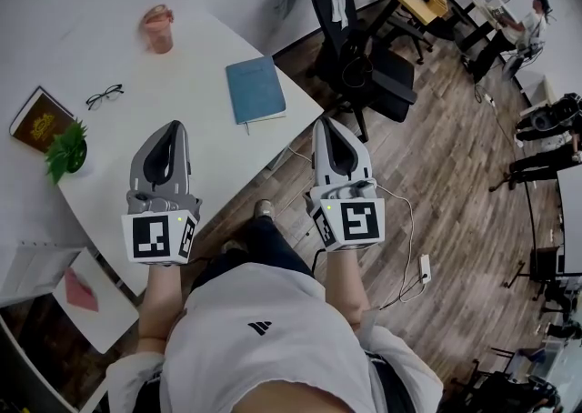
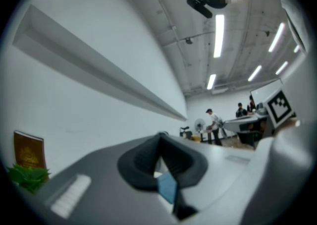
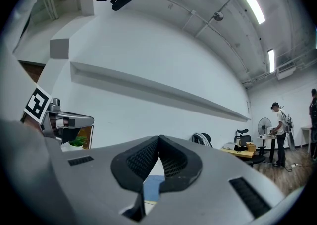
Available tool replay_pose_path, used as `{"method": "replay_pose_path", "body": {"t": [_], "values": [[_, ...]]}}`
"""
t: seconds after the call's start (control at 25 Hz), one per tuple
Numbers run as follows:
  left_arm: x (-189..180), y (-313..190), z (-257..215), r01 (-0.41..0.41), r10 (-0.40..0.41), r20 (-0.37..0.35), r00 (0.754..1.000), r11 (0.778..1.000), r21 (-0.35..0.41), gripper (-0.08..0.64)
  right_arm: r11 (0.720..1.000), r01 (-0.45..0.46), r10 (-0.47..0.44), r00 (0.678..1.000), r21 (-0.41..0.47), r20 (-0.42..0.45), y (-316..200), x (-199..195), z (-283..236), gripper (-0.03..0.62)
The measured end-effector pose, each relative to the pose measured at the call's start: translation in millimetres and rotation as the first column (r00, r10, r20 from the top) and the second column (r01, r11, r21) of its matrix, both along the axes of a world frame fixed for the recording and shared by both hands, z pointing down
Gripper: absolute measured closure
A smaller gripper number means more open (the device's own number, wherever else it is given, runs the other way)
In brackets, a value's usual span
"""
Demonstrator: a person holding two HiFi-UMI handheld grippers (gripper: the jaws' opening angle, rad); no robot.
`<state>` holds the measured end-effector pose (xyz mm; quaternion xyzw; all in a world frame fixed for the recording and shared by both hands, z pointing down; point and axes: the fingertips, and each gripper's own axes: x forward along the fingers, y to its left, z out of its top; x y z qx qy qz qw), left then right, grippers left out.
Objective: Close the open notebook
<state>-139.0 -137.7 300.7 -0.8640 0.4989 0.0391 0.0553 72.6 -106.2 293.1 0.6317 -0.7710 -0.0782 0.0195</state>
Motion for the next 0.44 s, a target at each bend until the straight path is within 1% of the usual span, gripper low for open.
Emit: {"method": "replay_pose_path", "body": {"t": [0.44], "values": [[6.0,-4.5,5.4,-0.007,0.007,0.016,1.000,1.000,-0.014,0.551,1.000,0.004,-0.004,1.000,-0.007,0.002,-5.1,0.7,2.2,0.603]]}}
